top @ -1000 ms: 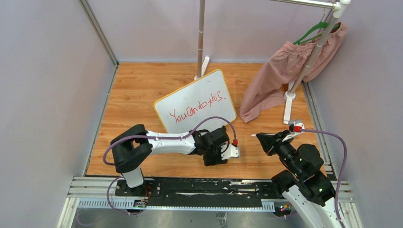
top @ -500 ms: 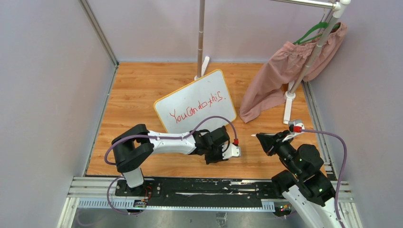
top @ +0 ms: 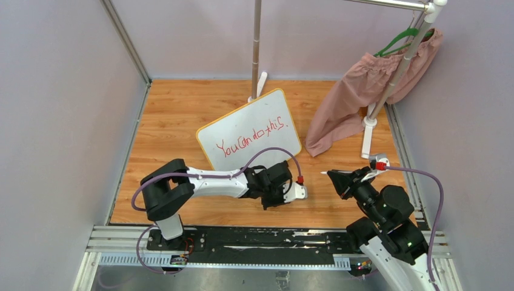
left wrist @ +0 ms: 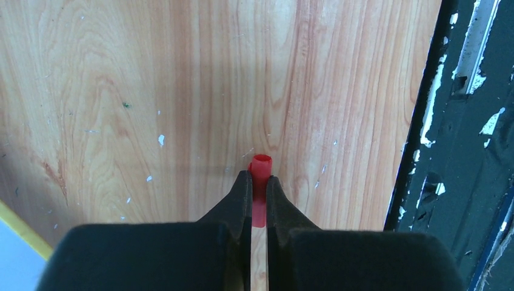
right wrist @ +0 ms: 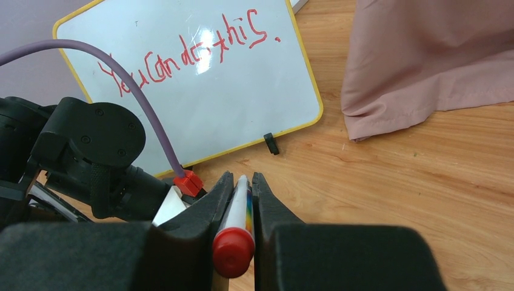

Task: Write a sentence on the whiteboard

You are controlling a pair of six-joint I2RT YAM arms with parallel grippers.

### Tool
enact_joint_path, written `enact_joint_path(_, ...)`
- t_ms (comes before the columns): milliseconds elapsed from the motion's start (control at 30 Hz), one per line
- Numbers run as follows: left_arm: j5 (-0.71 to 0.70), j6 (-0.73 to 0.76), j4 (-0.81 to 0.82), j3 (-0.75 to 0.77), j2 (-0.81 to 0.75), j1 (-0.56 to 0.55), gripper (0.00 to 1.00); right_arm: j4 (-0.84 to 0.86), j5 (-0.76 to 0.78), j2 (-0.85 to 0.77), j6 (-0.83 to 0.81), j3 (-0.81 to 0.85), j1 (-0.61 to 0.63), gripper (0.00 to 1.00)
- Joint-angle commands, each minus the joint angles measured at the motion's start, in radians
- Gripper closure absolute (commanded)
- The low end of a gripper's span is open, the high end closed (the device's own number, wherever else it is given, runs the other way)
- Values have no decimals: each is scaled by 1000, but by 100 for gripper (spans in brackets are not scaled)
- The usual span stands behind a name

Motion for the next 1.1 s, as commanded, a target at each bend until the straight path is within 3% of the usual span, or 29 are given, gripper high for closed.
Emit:
enact_joint_path(0,-54,-33,2,-40,-31,5,100,5,2,-13,9,-10,-5,100)
enact_joint_path(300,-144,-91,79,-77,-170,9,100,4,-4,-10,8,-4,-5,100)
enact_joint_path(700,-170,-217,240,-219,-596,9,100,41,-97,47,1,40,-5,100)
enact_joint_path(1067,-165,-271,342,-306,-941,9,100,136,-308,404,-71,348,-4,100)
